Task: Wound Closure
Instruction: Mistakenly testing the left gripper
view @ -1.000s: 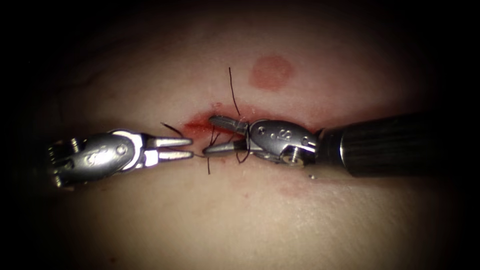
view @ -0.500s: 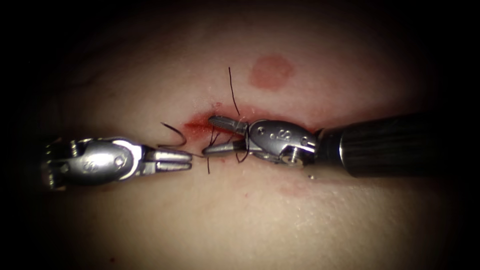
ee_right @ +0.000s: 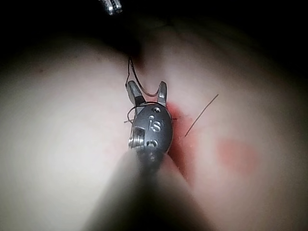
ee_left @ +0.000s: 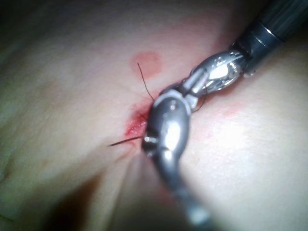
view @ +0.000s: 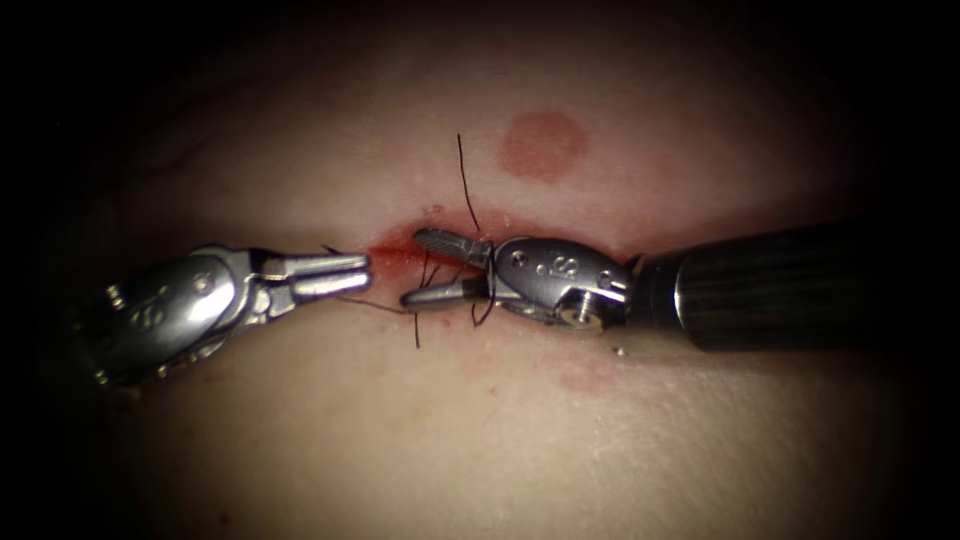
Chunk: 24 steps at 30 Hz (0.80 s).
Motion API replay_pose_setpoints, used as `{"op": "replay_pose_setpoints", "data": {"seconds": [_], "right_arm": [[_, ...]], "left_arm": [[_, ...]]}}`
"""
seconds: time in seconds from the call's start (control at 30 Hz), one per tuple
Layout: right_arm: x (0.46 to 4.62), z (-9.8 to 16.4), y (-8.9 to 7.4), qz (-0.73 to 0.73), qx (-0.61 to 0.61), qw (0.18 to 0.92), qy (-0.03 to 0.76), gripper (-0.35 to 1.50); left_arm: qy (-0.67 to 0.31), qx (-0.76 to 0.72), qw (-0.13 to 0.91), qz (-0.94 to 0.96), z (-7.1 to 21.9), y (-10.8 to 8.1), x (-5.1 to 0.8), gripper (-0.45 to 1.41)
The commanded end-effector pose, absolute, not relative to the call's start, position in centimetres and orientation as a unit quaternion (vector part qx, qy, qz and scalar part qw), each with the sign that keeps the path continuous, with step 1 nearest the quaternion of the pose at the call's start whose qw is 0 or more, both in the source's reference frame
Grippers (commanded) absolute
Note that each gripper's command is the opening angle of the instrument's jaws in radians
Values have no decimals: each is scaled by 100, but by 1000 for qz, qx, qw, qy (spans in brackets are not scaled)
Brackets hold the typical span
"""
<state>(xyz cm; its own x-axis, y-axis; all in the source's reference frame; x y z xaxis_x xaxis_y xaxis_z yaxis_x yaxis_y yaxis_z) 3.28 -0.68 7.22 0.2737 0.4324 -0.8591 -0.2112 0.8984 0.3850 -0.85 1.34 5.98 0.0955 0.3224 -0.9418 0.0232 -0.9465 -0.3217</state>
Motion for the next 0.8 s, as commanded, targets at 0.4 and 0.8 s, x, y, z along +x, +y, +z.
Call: {"op": "replay_pose_setpoints", "data": {"seconds": [0.4, 0.8], "right_arm": [[335, 728, -74, 203, 99, 792, 568, 84], [336, 728, -74, 202, 99, 791, 568, 84]], "left_arm": [[-235, -769, 330, 494, 604, 130, -79, -35], [-249, -750, 420, 447, 604, 131, -102, 52]]}}
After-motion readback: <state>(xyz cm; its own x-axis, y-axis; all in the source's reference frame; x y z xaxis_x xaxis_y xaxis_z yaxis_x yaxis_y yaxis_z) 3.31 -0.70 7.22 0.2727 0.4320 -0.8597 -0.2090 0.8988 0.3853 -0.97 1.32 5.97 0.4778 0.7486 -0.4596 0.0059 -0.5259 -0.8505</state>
